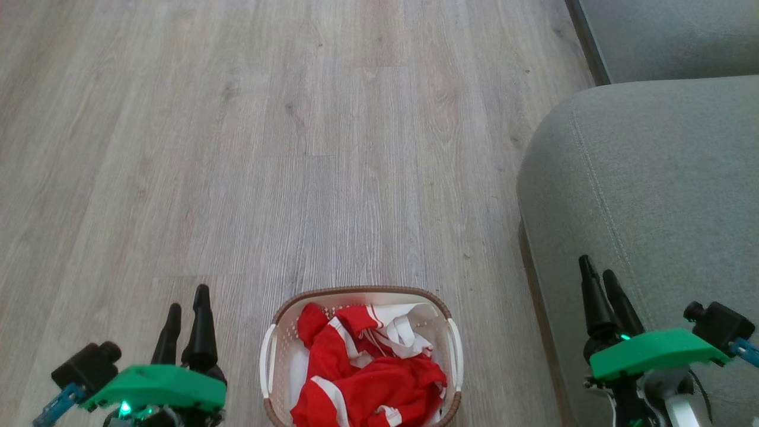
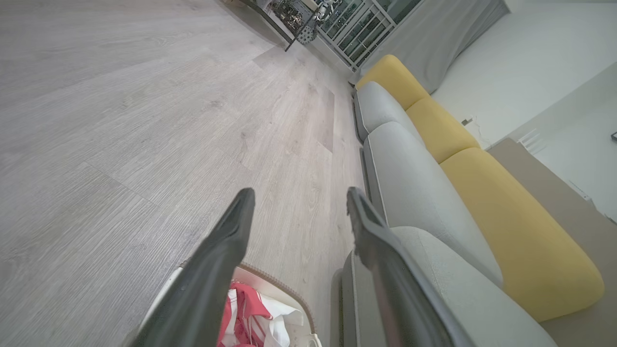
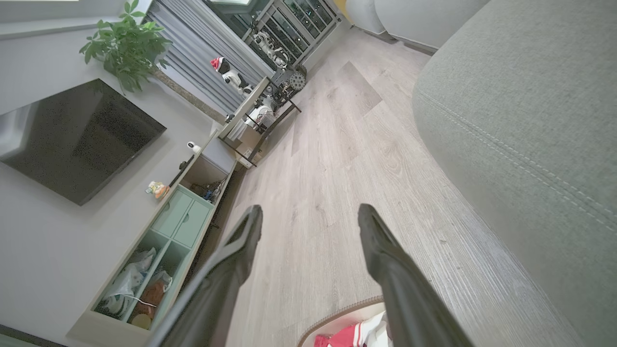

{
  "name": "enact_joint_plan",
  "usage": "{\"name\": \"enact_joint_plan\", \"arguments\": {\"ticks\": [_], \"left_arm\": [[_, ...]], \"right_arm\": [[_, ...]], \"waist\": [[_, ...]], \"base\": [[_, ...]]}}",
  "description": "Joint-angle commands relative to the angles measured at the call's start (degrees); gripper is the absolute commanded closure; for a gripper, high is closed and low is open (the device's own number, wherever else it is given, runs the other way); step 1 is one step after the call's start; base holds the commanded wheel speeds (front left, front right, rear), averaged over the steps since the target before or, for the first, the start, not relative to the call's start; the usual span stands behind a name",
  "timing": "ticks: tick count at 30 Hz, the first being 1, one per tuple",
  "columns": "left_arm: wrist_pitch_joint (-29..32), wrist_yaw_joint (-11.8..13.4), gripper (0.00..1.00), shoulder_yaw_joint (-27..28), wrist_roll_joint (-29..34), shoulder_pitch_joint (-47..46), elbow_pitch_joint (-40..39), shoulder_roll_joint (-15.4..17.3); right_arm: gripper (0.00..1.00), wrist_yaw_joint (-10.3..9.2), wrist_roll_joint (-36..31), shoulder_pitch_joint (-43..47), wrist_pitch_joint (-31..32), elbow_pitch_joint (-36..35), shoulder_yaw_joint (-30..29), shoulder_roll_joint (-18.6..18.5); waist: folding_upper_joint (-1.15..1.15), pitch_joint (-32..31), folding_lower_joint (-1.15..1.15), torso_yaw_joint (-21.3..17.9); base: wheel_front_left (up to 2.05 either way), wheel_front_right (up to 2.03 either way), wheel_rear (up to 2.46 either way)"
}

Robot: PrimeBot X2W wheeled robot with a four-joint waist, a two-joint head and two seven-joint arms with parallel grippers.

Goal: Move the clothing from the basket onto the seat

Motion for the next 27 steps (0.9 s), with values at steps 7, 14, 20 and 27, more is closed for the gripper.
{"name": "enact_joint_plan", "arguments": {"ticks": [7, 14, 20, 27], "left_arm": [[-1.81, 0.8, 0.0, 0.56, 6.88, -0.02, -3.31, 0.87], [-2.99, 1.55, 0.0, 0.01, 12.26, 0.68, -4.35, 1.13], [-3.99, 2.39, 0.0, -0.4, 16.71, 1.1, -5.54, 1.24], [-5.17, 3.0, 0.0, -1.06, 21.72, 1.64, -6.75, 1.34]], "right_arm": [[0.0, -0.01, -6.34, -1.58, -1.9, -2.8, 2.09, -0.53], [0.0, -0.01, -11.21, -1.67, -3.08, -3.5, 2.97, -0.55], [0.0, -0.01, -15.38, -1.76, -4.1, -4.08, 3.55, -0.57], [0.0, -0.01, -20.1, -1.84, -5.28, -4.67, 4.26, -0.58]], "waist": [[0.0, 0.09, 0.0, 0.13], [0.0, 0.24, 0.0, 0.1], [0.0, 0.33, 0.0, 0.08], [0.0, 0.35, 0.0, 0.16]], "base": [[0.0, 0.0, 0.0], [0.0, 0.0, 0.0], [0.0, 0.0, 0.0], [0.0, 0.0, 0.0]]}}
